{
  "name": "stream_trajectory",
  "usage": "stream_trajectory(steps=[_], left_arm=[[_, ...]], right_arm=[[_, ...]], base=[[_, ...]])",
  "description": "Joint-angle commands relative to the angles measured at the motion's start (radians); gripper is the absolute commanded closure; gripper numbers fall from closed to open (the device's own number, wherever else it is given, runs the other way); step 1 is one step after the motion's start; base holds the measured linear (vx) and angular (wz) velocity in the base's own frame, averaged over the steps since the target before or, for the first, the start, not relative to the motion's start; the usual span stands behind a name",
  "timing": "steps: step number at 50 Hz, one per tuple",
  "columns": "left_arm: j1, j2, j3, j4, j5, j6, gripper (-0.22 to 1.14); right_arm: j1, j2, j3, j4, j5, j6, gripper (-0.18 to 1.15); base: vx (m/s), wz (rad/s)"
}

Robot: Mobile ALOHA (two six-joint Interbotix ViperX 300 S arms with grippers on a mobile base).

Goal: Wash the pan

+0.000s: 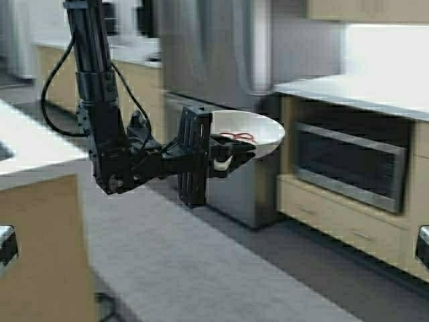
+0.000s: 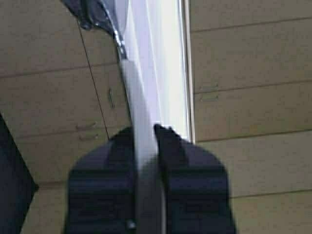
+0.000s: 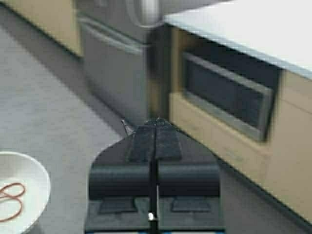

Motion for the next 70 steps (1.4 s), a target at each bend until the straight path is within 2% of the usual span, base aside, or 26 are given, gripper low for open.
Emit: stream_trajectory(steps=[1,43,48,55,70], left_arm=[[-0.003,-0.052,-0.009,0.003,-0.029,0.011,0.89],[0.025,-0.080,0.025,0.028,-0.038,-0.015,0.89],[0.058,-0.075,0.021,0.043,-0.038,-0.025,0.89],[0.115,-0.075,0.005,0.132,-0.038,-0.057,0.89],[0.239,-0.057,-0.080,0.204,-0.017,-0.166,0.89]], right_arm=[[-0.002,0.003,-0.025,0.000,-0.002,0.003,0.89],[0.000,-0.008,-0.014,0.000,-0.003,-0.002,0.89],[0.000,-0.008,-0.015,-0.002,-0.002,-0.009,0.89],[-0.002,-0.008,-0.020,-0.002,0.012,-0.017,0.89],[0.000,-0.008,-0.018,-0.002,0.012,-0.008,0.89]], base=[[0.20,0.64],[0.18,0.50],[0.16,0.49],[0.17,0.57],[0.16,0.47]])
